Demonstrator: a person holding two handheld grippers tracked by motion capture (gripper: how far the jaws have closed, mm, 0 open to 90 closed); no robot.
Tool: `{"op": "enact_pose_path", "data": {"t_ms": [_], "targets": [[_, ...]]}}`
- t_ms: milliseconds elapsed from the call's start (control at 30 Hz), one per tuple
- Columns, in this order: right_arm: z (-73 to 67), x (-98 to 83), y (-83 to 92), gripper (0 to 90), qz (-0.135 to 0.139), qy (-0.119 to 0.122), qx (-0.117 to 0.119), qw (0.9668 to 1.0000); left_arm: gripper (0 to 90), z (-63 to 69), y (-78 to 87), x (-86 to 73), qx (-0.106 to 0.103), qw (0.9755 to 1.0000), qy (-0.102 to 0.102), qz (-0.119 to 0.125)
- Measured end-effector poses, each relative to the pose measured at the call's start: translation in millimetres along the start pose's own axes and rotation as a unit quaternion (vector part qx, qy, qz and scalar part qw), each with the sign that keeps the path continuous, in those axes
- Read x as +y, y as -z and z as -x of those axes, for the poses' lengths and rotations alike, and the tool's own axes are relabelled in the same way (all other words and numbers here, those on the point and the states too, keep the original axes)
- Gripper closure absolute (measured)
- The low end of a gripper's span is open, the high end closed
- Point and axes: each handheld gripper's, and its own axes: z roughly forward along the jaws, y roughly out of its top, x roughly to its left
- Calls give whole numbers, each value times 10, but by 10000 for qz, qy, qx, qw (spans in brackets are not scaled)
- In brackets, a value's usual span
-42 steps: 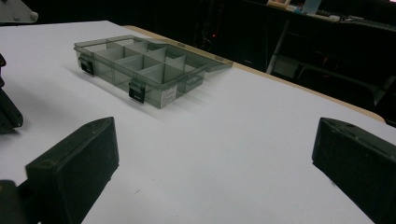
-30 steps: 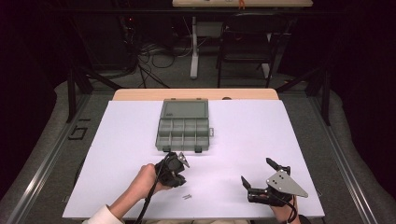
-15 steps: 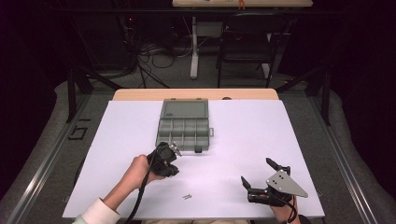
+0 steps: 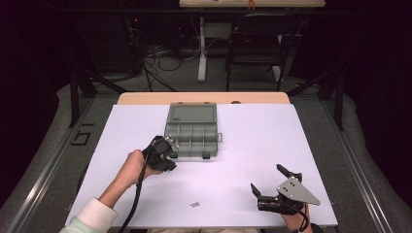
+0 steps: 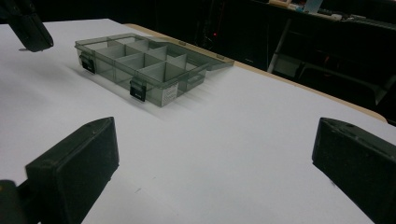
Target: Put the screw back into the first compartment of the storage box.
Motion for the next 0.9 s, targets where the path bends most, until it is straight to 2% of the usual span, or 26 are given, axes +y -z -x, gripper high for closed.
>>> {"op": "enact_pose_path", "data": {"t_ms": [400,900], "targets": [[-2,0,1,0,-10,2,7,10000,841,-231,178,42,179,9996,210,92],[-3,-1,-4,0,-17,-3,21,10000,841,-498,246,167,377,9984,406,92]]}}
